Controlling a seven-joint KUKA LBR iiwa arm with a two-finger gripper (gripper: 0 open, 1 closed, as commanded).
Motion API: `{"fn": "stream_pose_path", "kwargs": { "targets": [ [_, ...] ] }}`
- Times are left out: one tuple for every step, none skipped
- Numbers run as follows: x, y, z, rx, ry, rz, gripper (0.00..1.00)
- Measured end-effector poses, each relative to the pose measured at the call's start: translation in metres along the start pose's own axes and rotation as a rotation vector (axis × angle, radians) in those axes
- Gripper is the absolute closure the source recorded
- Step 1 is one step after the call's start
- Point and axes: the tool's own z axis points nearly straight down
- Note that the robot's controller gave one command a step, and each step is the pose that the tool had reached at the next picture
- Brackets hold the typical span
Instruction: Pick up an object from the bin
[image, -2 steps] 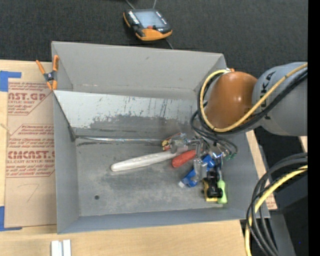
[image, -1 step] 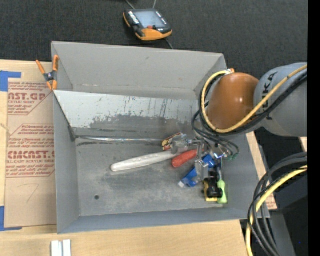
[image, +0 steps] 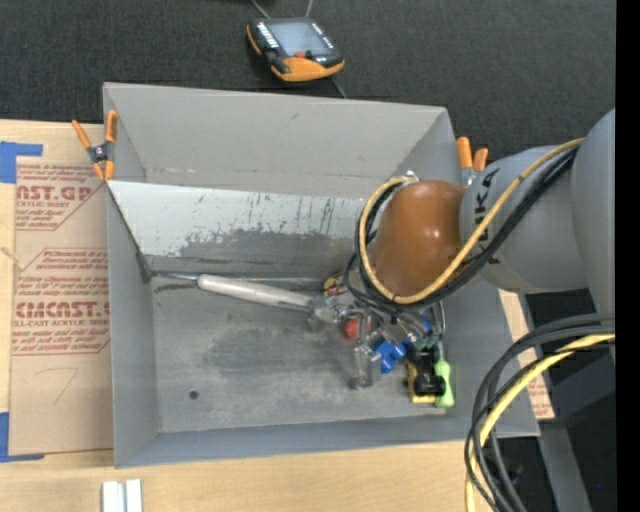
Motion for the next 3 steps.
{"fn": "stream_pose_path", "kwargs": {
  "targets": [
    [0.0332,-0.0874,-0.0028,0.005,-0.005,-0.182,0.00],
    [0.0330,-0.0869,-0.0026,0.004,-0.005,-0.188,1.00],
    [0.0330,-0.0868,-0.0025,0.004,-0.005,-0.188,1.00]
  ]
}}
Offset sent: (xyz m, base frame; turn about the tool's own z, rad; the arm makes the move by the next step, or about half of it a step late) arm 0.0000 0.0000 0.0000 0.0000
